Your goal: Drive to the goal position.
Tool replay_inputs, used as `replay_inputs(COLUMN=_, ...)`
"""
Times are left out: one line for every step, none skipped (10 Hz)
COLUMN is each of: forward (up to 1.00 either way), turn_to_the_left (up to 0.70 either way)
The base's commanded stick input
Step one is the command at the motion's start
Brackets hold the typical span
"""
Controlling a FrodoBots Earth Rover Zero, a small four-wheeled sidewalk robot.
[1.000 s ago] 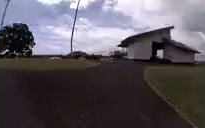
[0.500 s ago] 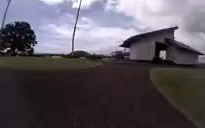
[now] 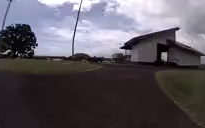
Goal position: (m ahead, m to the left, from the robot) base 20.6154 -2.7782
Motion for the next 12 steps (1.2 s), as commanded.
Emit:
replay_inputs(forward=0.70, turn_to_the_left=-0.35)
replay_inputs(forward=0.70, turn_to_the_left=-0.35)
replay_inputs(forward=0.70, turn_to_the_left=-0.35)
replay_inputs(forward=0.70, turn_to_the_left=-0.35)
replay_inputs(forward=0.70, turn_to_the_left=-0.35)
replay_inputs(forward=0.70, turn_to_the_left=-0.35)
replay_inputs(forward=0.70, turn_to_the_left=-0.35)
replay_inputs(forward=0.70, turn_to_the_left=-0.32)
replay_inputs(forward=0.70, turn_to_the_left=-0.05)
replay_inputs(forward=0.70, turn_to_the_left=-0.02)
replay_inputs(forward=0.70, turn_to_the_left=-0.01)
replay_inputs(forward=0.70, turn_to_the_left=-0.01)
